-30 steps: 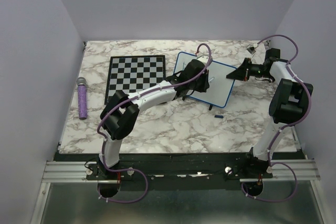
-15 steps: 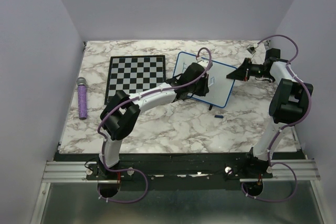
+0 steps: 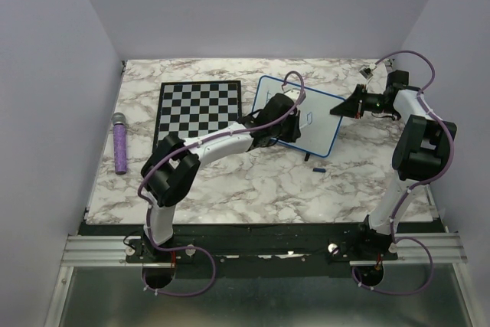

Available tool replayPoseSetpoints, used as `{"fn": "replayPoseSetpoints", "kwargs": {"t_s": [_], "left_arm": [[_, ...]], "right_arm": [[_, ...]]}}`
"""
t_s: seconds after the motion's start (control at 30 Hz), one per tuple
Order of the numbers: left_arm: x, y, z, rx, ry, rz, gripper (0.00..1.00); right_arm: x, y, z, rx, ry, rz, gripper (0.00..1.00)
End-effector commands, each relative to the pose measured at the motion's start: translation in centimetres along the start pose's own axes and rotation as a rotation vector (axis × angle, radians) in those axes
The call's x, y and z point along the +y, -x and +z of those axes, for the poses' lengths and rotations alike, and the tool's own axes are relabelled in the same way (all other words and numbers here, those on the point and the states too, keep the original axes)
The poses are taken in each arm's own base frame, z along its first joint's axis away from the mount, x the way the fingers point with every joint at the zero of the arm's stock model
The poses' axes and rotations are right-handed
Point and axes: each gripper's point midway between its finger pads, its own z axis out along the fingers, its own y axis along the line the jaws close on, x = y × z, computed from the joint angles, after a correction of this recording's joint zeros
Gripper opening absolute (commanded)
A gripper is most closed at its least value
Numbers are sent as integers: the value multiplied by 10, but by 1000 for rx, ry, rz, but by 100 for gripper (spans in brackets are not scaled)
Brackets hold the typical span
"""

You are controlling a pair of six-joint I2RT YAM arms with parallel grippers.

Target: Write a sentence on the whiteboard

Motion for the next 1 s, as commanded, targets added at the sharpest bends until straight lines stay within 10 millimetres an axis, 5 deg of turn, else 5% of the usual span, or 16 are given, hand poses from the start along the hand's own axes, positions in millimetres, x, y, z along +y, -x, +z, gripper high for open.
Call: {"fn": "replayPoseSetpoints", "kwargs": {"t_s": [0.0, 0.27, 0.97], "left_arm": [[-20, 37, -29, -100, -57, 8, 0], [-24, 46, -48, -141, -75, 21, 0], [-7, 13, -43, -149, -81, 5, 0]], "right_arm": [[0, 13, -2, 12, -35, -110, 1], [0, 12, -2, 12, -35, -108, 1], [0, 12, -2, 13, -36, -110, 1]]}}
